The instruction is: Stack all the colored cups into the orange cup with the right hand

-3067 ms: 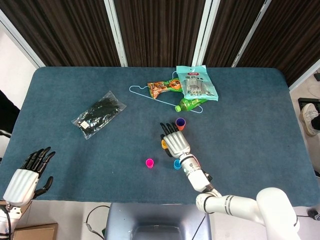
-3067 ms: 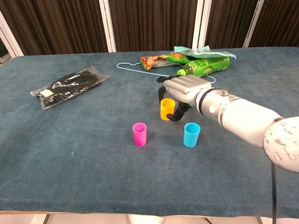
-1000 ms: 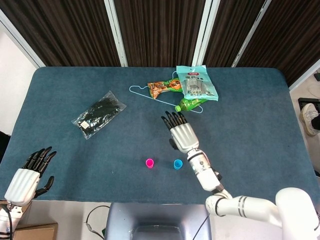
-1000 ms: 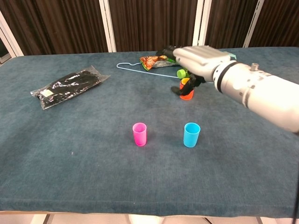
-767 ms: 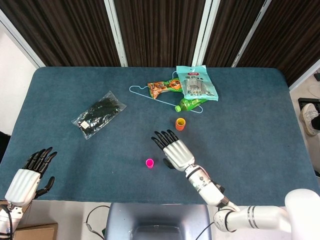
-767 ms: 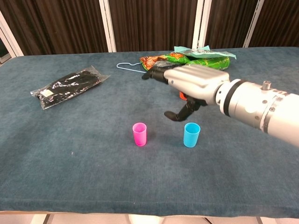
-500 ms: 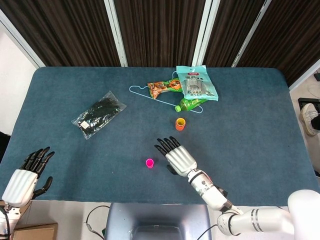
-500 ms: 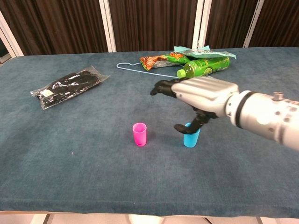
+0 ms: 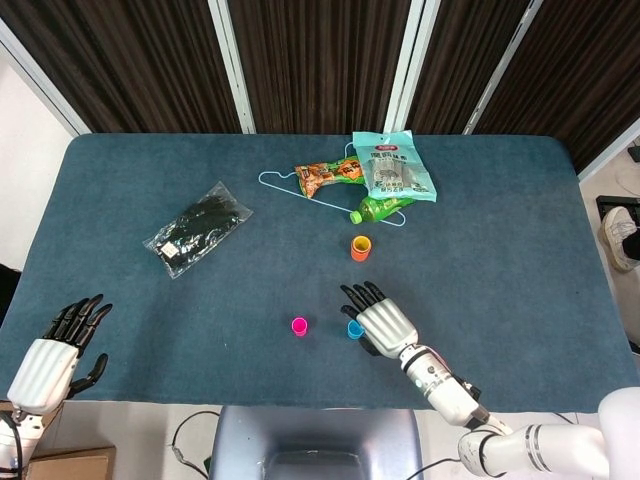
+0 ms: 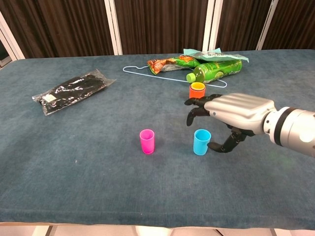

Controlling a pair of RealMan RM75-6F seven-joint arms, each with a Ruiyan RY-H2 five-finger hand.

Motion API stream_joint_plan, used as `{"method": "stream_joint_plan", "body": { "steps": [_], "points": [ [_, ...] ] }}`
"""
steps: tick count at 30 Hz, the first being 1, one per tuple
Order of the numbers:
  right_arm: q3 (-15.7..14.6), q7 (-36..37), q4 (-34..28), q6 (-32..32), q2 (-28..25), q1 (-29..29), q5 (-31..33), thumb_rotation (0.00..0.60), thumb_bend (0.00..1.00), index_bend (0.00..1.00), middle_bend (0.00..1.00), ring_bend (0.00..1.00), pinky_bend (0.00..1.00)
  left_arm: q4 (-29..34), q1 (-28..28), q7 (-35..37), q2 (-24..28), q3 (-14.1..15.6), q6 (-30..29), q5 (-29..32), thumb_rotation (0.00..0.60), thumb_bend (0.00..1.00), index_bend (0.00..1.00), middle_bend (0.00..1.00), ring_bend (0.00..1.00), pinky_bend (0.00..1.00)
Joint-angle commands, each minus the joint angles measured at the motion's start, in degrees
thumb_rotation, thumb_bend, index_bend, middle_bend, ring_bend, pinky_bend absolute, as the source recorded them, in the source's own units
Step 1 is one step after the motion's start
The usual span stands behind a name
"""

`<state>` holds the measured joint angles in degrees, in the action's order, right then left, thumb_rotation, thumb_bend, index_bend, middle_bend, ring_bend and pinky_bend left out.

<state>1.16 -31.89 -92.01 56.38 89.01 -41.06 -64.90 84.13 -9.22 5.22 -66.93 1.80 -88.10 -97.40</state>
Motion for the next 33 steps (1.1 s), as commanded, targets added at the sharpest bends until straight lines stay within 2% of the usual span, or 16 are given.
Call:
{"method": "stream_joint_plan", "body": {
  "steps": [1, 14, 18, 20, 23, 28, 31, 33],
  "points": [
    [0.0, -0.2, 2.3, -1.1, 1.7, -0.1, 0.8, 0.6, 0.5, 0.4, 0.0, 0.0, 0.0, 0.0, -0.1, 0.0, -0.1, 0.0, -0.1, -0.1, 0.6, 0.46, 0.0, 0.0, 0.03, 0.13],
    [0.8, -1.2, 4.1, -0.1, 3.7, 0.4, 0.8, 0.6, 0.5, 0.56, 0.0, 0.0, 0.0, -0.2, 0.1, 0.5, 0.1, 0.2, -0.6, -0.4, 0.6, 0.46, 0.0, 0.0, 0.03, 0.13],
    [1.8, -0.6, 4.1, 1.7, 4.1, 0.8, -0.1, 0.6, 0.5, 0.61, 0.03, 0.0, 0.0, -0.3, 0.1, 0.6, 0.1, 0.2, -0.6, -0.5, 0.6, 0.46, 0.0, 0.0, 0.03, 0.12],
    [3.4, 0.6, 4.2, 3.6, 4.3, 1.0, -1.1, 0.6, 0.5, 0.61, 0.03, 0.0, 0.0, -0.4, 0.1, 0.6, 0.1, 0.2, -0.5, -0.4, 0.6, 0.46, 0.0, 0.0, 0.03, 0.13],
    [7.7, 2.0, 6.3, 6.9, 5.6, 0.3, -2.1, 0.6, 0.5, 0.61, 0.03, 0.0, 0.0, -0.4, 0.0, 0.3, 0.0, 0.2, -0.3, -0.3, 0.6, 0.46, 0.0, 0.0, 0.03, 0.13],
    [16.2, 0.0, 14.4, 7.8, 9.7, -3.9, 2.4, 0.6, 0.5, 0.61, 0.03, 0.0, 0.0, -0.2, -0.1, -0.4, -0.3, 0.2, 0.2, -0.1, 0.6, 0.46, 0.0, 0.0, 0.03, 0.12],
    [18.9, -2.2, 18.9, 5.7, 11.6, -6.1, 6.9, 0.6, 0.5, 0.61, 0.03, 0.0, 0.0, -0.1, -0.1, -0.7, -0.3, 0.1, 0.4, 0.1, 0.6, 0.46, 0.0, 0.0, 0.03, 0.13],
    [19.5, -3.2, 21.2, 4.9, 12.6, -6.9, 8.8, 0.6, 0.5, 0.61, 0.03, 0.0, 0.0, -0.2, -0.2, -0.7, -0.3, 0.0, 0.5, 0.3, 0.6, 0.46, 0.0, 0.0, 0.03, 0.13]
  ]
}}
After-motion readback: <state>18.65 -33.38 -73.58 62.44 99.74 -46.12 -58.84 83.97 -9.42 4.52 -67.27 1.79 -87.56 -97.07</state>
